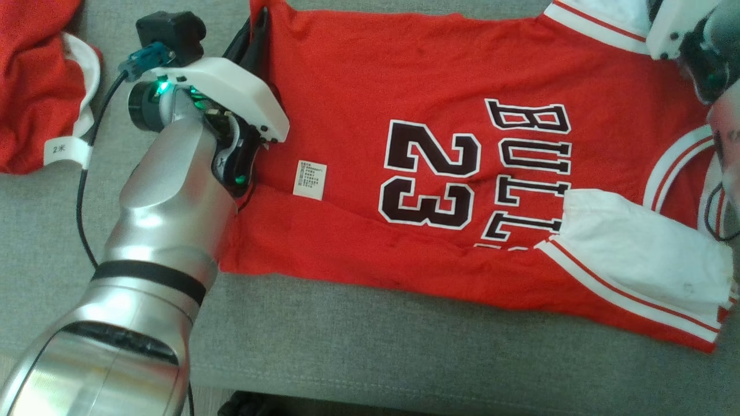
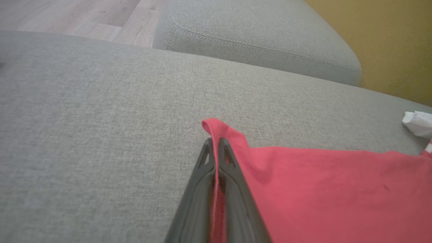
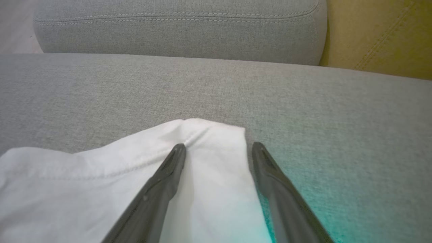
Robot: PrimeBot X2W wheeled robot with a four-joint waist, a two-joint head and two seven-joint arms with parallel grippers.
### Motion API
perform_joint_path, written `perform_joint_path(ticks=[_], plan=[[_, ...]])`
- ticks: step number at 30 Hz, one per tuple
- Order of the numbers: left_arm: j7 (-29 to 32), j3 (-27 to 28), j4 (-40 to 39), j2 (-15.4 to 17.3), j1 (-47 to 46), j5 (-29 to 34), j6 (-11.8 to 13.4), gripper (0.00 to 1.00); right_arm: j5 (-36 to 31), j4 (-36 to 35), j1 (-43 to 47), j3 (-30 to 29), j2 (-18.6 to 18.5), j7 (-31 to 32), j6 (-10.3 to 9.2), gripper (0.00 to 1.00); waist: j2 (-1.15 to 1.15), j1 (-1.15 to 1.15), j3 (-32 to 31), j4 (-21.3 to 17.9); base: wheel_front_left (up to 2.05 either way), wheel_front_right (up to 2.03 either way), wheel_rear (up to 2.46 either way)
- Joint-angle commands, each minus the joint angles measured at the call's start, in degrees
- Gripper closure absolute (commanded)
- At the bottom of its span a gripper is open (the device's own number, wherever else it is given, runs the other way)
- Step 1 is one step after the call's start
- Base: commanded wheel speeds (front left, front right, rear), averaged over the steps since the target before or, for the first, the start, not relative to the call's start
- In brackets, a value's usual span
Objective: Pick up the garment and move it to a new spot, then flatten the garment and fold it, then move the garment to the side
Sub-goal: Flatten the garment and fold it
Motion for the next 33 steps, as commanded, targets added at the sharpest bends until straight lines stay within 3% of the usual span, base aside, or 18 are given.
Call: perform_joint_path(ticks=[1,3,4,6,13,21,33], plan=[[-0.7,0.7,-1.8,1.7,-2.0,-0.3,0.1,1.00,0.7,-0.4,-1.4,1.2,1.5,1.3,0.39,0.00,0.00,-0.01,0.2,0.0,0.00,0.00,0.00],[-0.7,0.7,-2.1,1.7,-2.0,-0.6,0.1,1.00,2.1,0.2,-2.0,1.8,1.8,2.2,0.39,0.00,0.00,-0.01,0.6,0.0,0.00,0.00,0.00],[-0.7,0.7,-2.3,1.7,-2.0,-0.7,0.2,1.00,2.9,0.3,-2.2,2.2,2.0,2.7,0.39,0.15,0.00,-0.01,0.7,-0.1,0.00,0.00,0.00],[-0.7,1.0,-2.5,1.7,-1.9,-0.6,0.4,1.00,4.5,0.2,-2.4,3.2,2.1,3.3,0.39,1.00,0.00,-0.01,0.9,-0.2,0.00,0.00,0.00],[-0.7,2.7,-3.3,2.2,-0.8,-0.1,0.7,1.00,9.4,-3.9,-0.9,7.7,0.9,-2.3,0.39,1.00,0.00,-0.01,0.2,-1.1,0.00,0.00,0.00],[-0.7,4.8,-5.6,5.4,2.3,2.0,1.5,1.00,19.3,-13.6,5.2,14.0,-1.2,-10.4,0.39,1.00,0.00,-0.01,-3.2,-4.3,0.00,0.00,0.00],[-0.7,7.8,-13.4,8.7,11.1,3.0,2.6,1.00,31.2,-30.2,18.7,20.9,-6.6,-14.4,0.39,1.00,0.00,-0.01,-9.3,-7.5,0.00,0.00,0.00]])
